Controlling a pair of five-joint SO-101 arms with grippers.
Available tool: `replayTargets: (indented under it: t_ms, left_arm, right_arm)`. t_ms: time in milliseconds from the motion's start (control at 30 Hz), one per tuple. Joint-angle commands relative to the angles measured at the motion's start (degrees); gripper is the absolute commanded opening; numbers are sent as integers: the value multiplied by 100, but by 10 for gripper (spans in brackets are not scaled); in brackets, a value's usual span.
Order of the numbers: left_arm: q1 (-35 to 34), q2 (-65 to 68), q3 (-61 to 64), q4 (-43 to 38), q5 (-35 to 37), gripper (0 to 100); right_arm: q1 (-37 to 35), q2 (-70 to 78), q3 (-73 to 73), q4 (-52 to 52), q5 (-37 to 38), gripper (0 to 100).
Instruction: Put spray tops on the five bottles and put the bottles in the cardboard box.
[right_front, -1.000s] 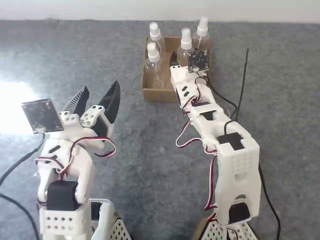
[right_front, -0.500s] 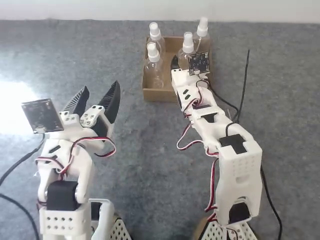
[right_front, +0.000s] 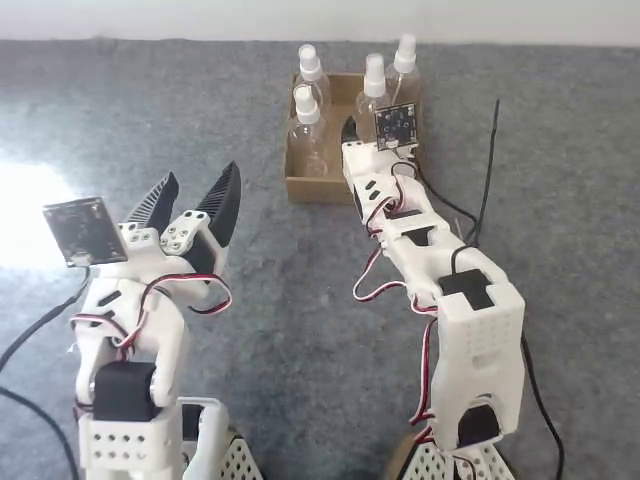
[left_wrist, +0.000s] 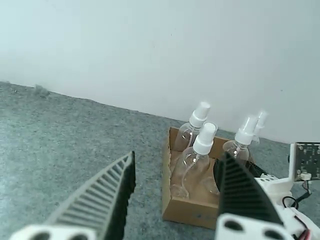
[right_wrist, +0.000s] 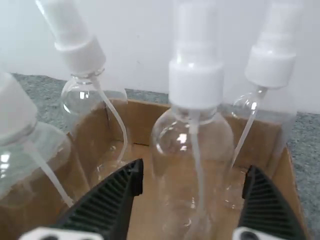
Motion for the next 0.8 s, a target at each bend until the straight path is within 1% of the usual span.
replayTargets:
  t_ms: [0,500,767]
  left_arm:
    - [-26,-70,-57,-149,-53,250]
    - [-26,-70,-57,-158,-70,250]
    - [-26,-70,-57,-158,-70,250]
  right_arm:
    - [-101,-505,-88,84,0,292]
    - [-66,-523,44,127,9,292]
    - [-75,-1042,554,136,0,292]
